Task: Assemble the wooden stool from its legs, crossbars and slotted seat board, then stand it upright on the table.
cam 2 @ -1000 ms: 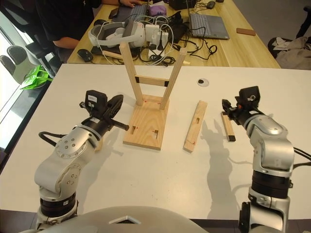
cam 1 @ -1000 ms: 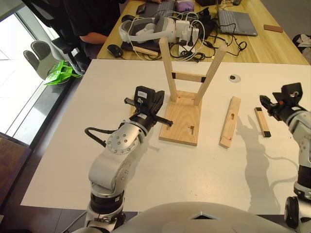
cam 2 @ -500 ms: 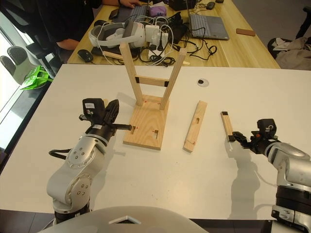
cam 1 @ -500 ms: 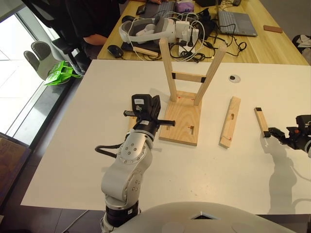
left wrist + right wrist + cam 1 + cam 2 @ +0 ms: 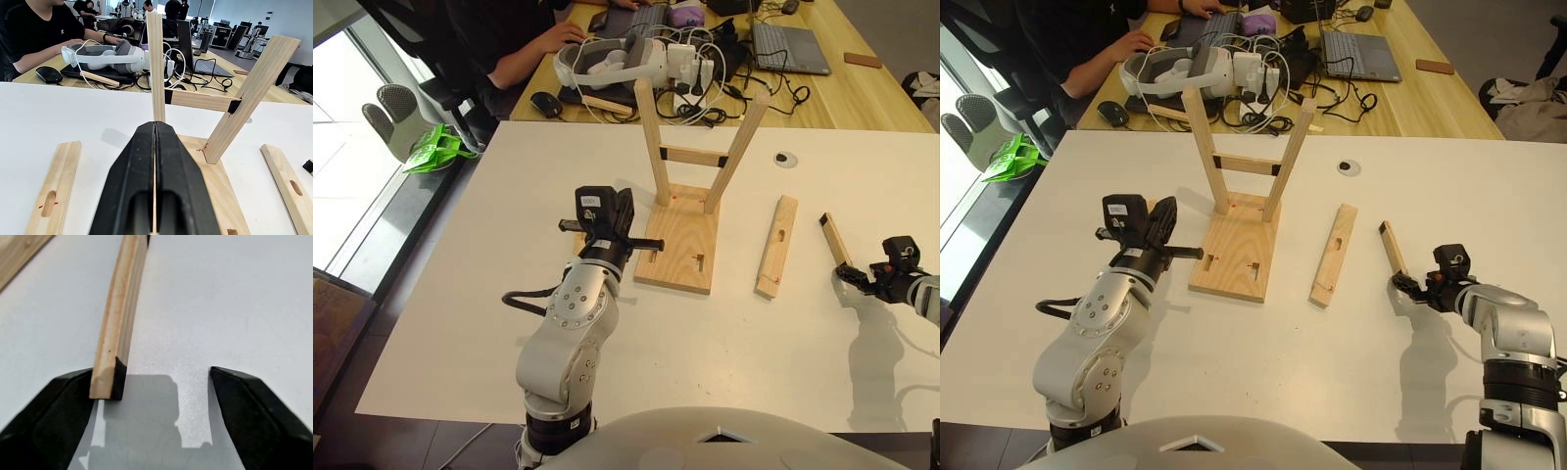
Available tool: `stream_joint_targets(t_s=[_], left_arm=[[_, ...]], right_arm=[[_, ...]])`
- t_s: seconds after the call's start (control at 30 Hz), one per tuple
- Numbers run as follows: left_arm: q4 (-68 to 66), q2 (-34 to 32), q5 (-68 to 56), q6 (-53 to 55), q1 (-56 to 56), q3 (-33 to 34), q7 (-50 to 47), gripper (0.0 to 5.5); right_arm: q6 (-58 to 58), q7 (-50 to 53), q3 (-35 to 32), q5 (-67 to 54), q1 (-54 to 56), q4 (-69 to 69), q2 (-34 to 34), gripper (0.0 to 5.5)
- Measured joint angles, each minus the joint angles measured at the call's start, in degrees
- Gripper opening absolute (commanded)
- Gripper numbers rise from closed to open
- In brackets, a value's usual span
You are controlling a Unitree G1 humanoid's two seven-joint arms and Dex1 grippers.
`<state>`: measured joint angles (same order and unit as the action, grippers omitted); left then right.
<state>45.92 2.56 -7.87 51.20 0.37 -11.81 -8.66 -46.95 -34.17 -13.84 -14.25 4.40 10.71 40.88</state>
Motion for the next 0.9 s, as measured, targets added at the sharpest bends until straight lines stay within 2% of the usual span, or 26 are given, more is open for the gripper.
stream_joint_targets(t_s=[0.17,0.33,0.63,0.9], left_arm=[[0.00,-0.25,0.71,0.00,-0.61,-0.10,0.44,0.00],[-0.01,-0.33,0.99,0.26,-0.80,-0.06,1.06,0.00],[-0.14,-0.32,1.18,0.40,-0.89,0.32,1.77,0.00],[-0.54,-0.35,1.19,0.43,-1.63,0.74,2.27,0.00]], right_arm=[[0.63,-0.05,0.54,-0.64,0.44,-2.88,-1.36,4.10],[0.64,0.52,1.57,0.12,0.92,-1.09,-1.59,3.14],[1.88,-0.50,3.67,1.24,3.35,1.55,-1.43,1.80],[4.24,-1.30,4.86,2.31,3.43,1.72,-1.43,0.40]])
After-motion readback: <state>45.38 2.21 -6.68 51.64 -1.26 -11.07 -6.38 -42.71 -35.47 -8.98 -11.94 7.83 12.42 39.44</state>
